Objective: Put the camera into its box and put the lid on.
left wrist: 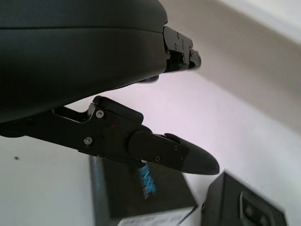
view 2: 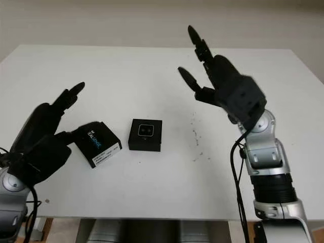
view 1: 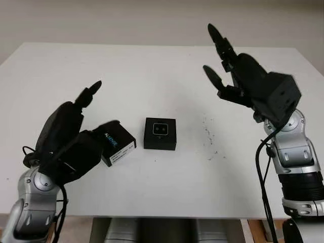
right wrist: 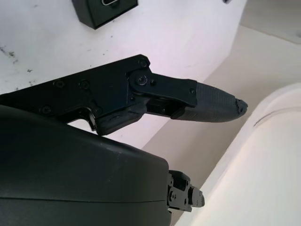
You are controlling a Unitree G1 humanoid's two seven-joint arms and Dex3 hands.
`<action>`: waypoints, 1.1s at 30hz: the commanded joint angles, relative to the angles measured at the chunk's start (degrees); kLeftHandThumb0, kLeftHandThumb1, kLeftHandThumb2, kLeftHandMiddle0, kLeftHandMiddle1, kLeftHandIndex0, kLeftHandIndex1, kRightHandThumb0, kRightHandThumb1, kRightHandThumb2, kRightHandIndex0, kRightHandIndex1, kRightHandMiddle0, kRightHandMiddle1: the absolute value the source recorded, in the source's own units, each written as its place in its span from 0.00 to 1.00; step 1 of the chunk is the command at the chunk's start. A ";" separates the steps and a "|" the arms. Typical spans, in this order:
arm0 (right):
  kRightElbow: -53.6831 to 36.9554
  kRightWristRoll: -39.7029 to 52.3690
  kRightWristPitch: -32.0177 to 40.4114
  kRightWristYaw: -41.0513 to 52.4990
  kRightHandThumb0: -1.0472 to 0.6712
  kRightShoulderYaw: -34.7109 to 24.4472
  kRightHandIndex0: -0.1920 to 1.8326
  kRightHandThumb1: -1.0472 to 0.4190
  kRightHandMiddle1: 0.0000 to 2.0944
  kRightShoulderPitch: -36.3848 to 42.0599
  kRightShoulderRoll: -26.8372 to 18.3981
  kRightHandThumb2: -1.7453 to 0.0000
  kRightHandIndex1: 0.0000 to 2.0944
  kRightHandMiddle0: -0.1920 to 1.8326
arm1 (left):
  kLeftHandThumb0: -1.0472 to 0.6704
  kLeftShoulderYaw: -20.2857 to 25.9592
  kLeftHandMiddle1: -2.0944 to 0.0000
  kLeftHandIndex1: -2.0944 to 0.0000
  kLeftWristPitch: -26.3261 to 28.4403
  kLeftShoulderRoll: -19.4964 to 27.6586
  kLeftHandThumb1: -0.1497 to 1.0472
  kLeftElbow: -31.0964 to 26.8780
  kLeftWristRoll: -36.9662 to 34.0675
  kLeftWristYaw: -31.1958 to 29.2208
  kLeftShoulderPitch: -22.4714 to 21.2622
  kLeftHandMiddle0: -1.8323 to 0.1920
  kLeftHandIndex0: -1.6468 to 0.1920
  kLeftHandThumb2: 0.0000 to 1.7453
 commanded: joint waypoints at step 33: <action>-1.64 1.02 2.14 -1.42 0.16 -0.34 0.00 0.00 0.00 0.22 -1.14 0.57 0.00 0.00 | 0.11 -10.65 0.97 0.97 -6.81 1.81 0.90 9.85 17.40 -0.83 -2.71 0.98 0.96 0.03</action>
